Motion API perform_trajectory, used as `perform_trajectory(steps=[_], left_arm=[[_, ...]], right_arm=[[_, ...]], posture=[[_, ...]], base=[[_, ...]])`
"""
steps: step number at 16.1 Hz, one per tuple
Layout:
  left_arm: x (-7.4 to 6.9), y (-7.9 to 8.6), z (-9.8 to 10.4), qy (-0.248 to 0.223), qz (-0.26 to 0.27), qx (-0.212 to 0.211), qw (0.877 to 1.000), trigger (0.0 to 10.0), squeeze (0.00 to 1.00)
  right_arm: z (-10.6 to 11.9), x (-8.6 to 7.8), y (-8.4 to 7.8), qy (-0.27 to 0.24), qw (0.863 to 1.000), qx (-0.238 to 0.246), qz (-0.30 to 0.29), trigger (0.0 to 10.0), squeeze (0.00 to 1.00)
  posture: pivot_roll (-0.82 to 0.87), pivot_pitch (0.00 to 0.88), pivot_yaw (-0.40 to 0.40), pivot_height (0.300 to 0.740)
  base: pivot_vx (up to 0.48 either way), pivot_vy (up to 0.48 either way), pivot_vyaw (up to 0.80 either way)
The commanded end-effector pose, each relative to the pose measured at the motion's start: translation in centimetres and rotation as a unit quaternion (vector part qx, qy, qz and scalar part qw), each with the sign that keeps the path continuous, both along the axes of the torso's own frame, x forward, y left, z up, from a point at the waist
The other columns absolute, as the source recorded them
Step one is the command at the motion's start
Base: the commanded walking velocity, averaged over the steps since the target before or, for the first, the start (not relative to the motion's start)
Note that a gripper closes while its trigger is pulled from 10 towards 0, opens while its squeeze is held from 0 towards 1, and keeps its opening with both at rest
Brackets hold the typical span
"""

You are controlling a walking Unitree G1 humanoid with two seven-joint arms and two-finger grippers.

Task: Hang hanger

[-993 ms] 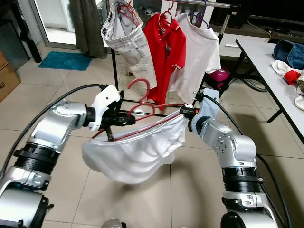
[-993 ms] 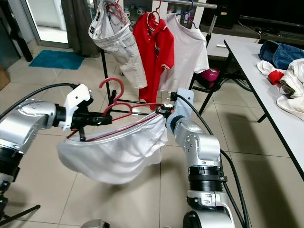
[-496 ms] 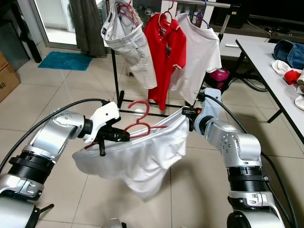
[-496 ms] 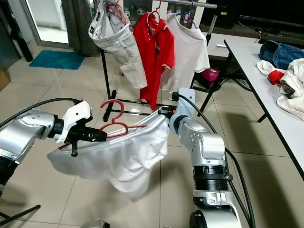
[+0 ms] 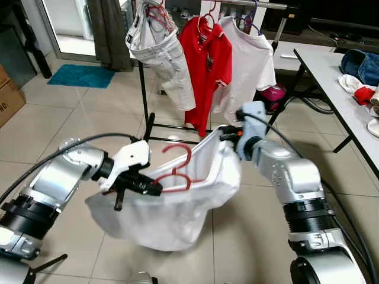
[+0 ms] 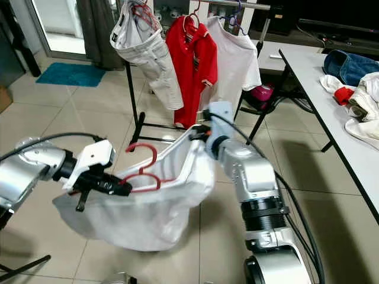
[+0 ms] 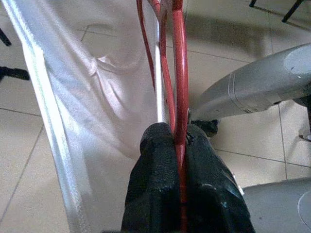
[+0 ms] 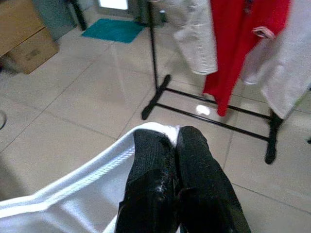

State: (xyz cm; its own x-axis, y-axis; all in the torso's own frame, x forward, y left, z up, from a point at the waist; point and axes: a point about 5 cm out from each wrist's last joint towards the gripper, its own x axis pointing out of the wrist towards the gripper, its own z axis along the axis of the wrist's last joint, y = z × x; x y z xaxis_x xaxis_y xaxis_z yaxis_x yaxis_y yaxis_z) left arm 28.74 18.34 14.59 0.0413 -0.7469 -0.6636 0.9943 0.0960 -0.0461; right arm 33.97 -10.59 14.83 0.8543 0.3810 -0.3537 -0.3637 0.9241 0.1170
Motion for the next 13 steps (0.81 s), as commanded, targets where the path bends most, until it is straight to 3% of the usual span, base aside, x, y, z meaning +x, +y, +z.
perform_trajectory(steps=[1, 2, 3, 4, 6, 7, 10, 13], left_arm=[[-0.2, -0.3, 0.0, -0.007, -0.016, 0.009, 1.000, 0.0, 0.00], [0.0, -0.2, 0.2, -0.016, -0.010, 0.008, 1.000, 0.0, 0.00], [0.3, -0.1, 0.4, -0.025, -0.003, 0.010, 1.000, 0.0, 0.00], [0.5, 0.2, 0.5, -0.028, 0.002, 0.012, 1.000, 0.0, 0.00], [0.6, 0.7, 0.7, -0.030, 0.007, 0.016, 0.999, 0.0, 0.00], [0.6, 0.7, 0.8, -0.029, 0.007, 0.016, 0.999, 0.0, 0.00], [0.6, 0.8, 0.8, -0.028, 0.006, 0.019, 0.999, 0.0, 0.00], [0.7, 1.3, 0.9, -0.030, 0.009, 0.027, 0.999, 0.0, 0.00]], right_arm=[[1.1, 0.1, 0.1, -0.031, 0.999, -0.010, 0.011, 0.0, 0.00], [0.9, 0.0, 0.2, -0.029, 0.999, -0.014, 0.015, 0.0, 0.00], [0.6, -0.1, 0.3, -0.026, 0.999, -0.020, 0.019, 1.9, 0.00], [0.4, -0.1, 0.2, -0.023, 0.999, -0.032, 0.025, 10.0, 0.00], [-0.1, -0.4, 0.0, -0.006, 0.997, -0.049, 0.053, 10.0, 0.00], [-0.4, -0.5, -0.2, 0.002, 0.996, -0.065, 0.066, 10.0, 1.00], [-0.9, -1.3, -0.9, 0.030, 0.985, -0.115, 0.129, 10.0, 1.00], [0.1, -2.4, -2.1, 0.031, 0.972, -0.107, 0.205, 10.0, 1.00]], posture=[[-0.04, 0.000, -0.031, 0.740], [-0.03, 0.000, -0.033, 0.740], [-0.03, 0.000, -0.033, 0.740], [-0.03, 0.000, -0.032, 0.740], [-0.03, 0.000, -0.031, 0.740], [-0.03, 0.000, -0.030, 0.740], [-0.04, 0.000, -0.027, 0.740], [-0.04, 0.000, -0.026, 0.740]], base=[[0.000, 0.000, 0.00], [0.000, 0.000, 0.00], [0.000, 0.000, 0.00], [0.000, 0.000, 0.00], [0.000, 0.000, 0.00], [0.000, 0.000, 0.00], [0.000, 0.000, 0.00], [0.000, 0.000, 0.00]])
